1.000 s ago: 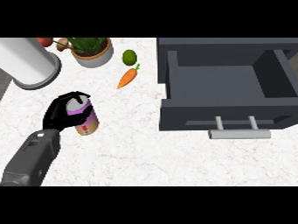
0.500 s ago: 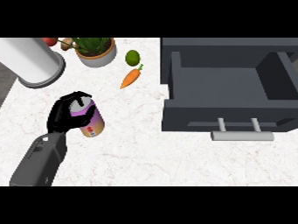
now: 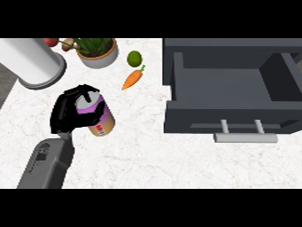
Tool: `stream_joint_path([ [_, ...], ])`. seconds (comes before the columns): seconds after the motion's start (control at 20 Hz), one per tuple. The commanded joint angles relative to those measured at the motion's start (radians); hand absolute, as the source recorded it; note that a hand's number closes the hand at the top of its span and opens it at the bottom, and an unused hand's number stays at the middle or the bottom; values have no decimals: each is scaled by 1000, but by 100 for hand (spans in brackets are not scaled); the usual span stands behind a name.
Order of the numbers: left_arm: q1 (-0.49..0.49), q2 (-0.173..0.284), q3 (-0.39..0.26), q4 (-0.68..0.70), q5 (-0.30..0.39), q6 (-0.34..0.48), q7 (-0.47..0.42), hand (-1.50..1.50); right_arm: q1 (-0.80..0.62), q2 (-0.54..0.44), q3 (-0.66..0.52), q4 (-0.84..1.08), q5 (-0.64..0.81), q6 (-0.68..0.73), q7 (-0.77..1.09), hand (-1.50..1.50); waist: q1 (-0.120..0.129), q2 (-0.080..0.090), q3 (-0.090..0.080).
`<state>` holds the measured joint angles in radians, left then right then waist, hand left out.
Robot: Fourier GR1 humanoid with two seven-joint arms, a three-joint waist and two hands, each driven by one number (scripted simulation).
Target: Pick up the can, place it into the drawer and close the drawer
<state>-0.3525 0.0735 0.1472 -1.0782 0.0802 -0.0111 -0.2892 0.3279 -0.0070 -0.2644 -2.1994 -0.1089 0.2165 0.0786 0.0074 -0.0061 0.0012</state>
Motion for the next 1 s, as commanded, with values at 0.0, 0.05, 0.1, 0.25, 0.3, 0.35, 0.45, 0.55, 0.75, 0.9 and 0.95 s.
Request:
stream_joint_path([
  [0.0, -17, -28, -66, -145, -38, 64, 118, 150, -11, 7, 42, 25, 31, -31, -29, -150, -7, 4, -1],
  [0.05, -8, -64, -98, -218, -52, 96, 154, 150, -8, 7, 23, -39, 6, -30, 30, -150, -5, 2, -1],
  [0.1, -39, -58, -101, -232, -51, 99, 194, 150, -2, 7, 38, -9, 16, -38, 9, -150, -7, 3, -1],
  [0.25, -89, -47, -124, -281, -65, 106, 296, 150, -24, -15, 0, -45, -15, -15, 63, -150, -11, 4, -1],
  [0.3, -82, -72, -163, -356, -82, 169, 332, 150, 15, -10, -19, -19, -29, 11, 11, -150, -11, 3, 0],
  [0.35, -143, -72, -166, -303, -69, 166, 348, 150, -16, -23, -27, -28, -35, -2, 47, -150, -14, 5, -1],
  [0.45, -218, -73, -164, -303, -85, 185, 423, 150, 6, 2, -21, 31, -20, 13, -26, -150, -16, 5, 0],
  [0.55, -295, -73, -175, -293, -97, 223, 478, 150, -18, -27, -45, -4, -33, 4, 23, -150, -18, 5, -1],
  [0.75, -372, -73, -253, -293, -102, 295, 546, 150, -80, -19, -20, 52, 9, -9, 6, -150, -13, 6, -1],
  [0.9, -497, -73, -307, -187, -89, 397, 522, 150, -42, 6, 8, -46, -3, -24, 61, -150, -29, 8, -1],
  [0.95, -498, -73, -336, -260, -102, 410, 604, 150, -7, -12, -29, -74, -40, -1, 81, -150, -25, 5, -1],
])
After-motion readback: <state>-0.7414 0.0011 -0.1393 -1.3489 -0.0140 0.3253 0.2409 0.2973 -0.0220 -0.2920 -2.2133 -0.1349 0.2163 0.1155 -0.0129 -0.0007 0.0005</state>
